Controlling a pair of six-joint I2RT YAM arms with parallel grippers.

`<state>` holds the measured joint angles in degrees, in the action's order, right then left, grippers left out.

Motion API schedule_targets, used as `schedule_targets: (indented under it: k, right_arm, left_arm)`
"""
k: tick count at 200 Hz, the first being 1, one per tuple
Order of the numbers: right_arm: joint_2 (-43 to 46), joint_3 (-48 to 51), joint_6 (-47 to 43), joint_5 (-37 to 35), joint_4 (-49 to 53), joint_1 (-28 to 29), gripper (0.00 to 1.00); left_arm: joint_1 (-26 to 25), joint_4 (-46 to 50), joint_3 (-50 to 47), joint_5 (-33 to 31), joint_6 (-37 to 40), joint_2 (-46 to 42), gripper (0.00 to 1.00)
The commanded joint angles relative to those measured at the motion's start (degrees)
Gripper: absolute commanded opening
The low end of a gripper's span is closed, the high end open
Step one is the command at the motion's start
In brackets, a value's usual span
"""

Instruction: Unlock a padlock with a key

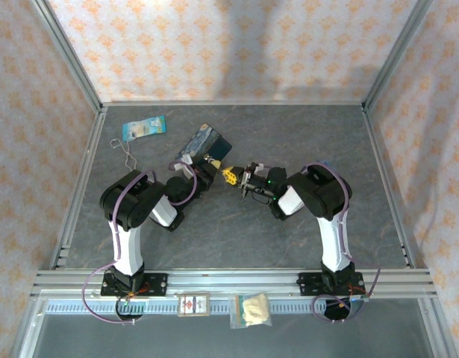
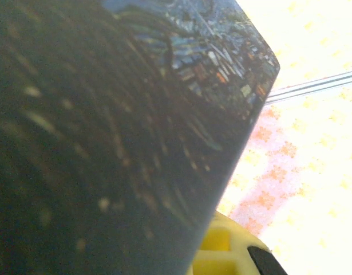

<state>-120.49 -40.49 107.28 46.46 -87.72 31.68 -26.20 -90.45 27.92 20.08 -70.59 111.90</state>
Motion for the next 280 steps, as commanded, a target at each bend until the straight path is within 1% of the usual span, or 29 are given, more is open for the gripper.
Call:
schedule_targets:
  k: [1,39,61,64,69,74,78,85,93,103,118,128,152,154,175,200,221,235,252,280]
  right_arm:
    - [0.47,-4.92,15.95,-2.61,-19.63,1.12,0.00]
    - [0.02,-4.39,16.09,-4.16,-19.66,1.19,0.00]
    - [-0.62,-3.11,11.82,-3.98,-19.05,0.52,0.00]
    - [-0.63,-2.84,11.02,-4.00,-18.80,0.41,0.02]
    - [-0.50,-2.19,9.74,-4.21,-18.25,0.20,0.08]
    - [-0.31,-1.59,7.73,-4.29,-17.35,-0.03,0.12]
    - [0.00,-1.19,6.99,-4.27,-16.62,-0.24,0.17]
    - [0.54,-0.62,2.95,-4.08,-14.53,-0.60,0.24]
    - [1.51,-0.01,-0.50,-4.00,-11.81,-0.98,0.29]
    - [2.95,0.58,-5.89,-3.93,-8.03,-1.42,0.33]
    - [6.04,1.09,-14.58,-3.72,0.84,-1.88,0.35]
    - [8.32,1.12,-21.01,-3.99,8.69,-1.93,0.36]
    - [14.36,0.61,-36.33,-7.27,29.12,-2.05,0.38]
    - [14.94,0.55,-37.43,-7.59,30.69,-2.06,0.39]
    - [20.80,-0.58,-48.71,-14.03,47.26,-1.94,0.41]
    - [26.18,-2.39,-58.80,-21.36,60.87,-1.97,0.43]
    - [29.41,-3.94,-65.29,-26.95,68.41,-1.97,0.44]
    - [31.00,-4.70,-68.83,-29.50,71.99,-1.97,0.45]
    - [32.80,-5.16,-71.99,-32.09,74.97,-1.97,0.46]
    - [35.06,-5.14,-74.98,-35.78,76.95,-1.97,0.46]
  left_arm:
    - [-2.06,-14.88,1.78,6.69,3.16,0.34,0.00]
    - [-2.17,-14.86,1.61,6.25,3.24,0.52,0.00]
    - [-2.15,-14.88,0.95,5.24,2.66,0.18,0.00]
    - [-2.12,-14.84,0.75,5.02,2.58,0.09,0.00]
    - [-2.15,-14.84,0.54,4.54,2.39,-0.09,0.00]
    - [-2.11,-14.84,0.28,4.02,2.25,-0.26,0.00]
    - [-2.00,-14.84,0.09,3.68,2.06,-0.43,0.00]
    - [-1.90,-14.84,-0.21,3.03,1.64,-0.45,0.00]
    - [-1.64,-14.87,-0.47,2.53,1.06,-0.52,0.00]
    - [-1.41,-14.85,-0.74,1.79,0.18,-0.45,0.00]
    - [-1.10,-14.33,-0.94,0.84,-0.43,-0.41,0.00]
    - [-1.00,-12.51,-0.95,0.26,-0.43,-0.70,0.00]
    - [-1.03,-4.38,-0.44,-0.80,1.21,-2.21,0.00]
    - [-0.98,-3.46,-0.35,-0.82,1.45,-3.55,0.00]
    - [-1.06,7.32,0.94,-1.61,4.58,-6.75,0.00]
    - [-2.06,19.93,3.59,-2.05,9.52,-9.15,0.00]
    - [-3.60,32.74,7.66,-2.48,15.03,-10.29,0.00]
    - [-4.74,39.47,9.92,-3.59,18.36,-10.97,0.00]
    - [-5.84,45.00,11.74,-5.34,21.36,-11.49,0.00]
    - [-7.58,53.49,15.16,-8.37,26.40,-10.77,0.00]
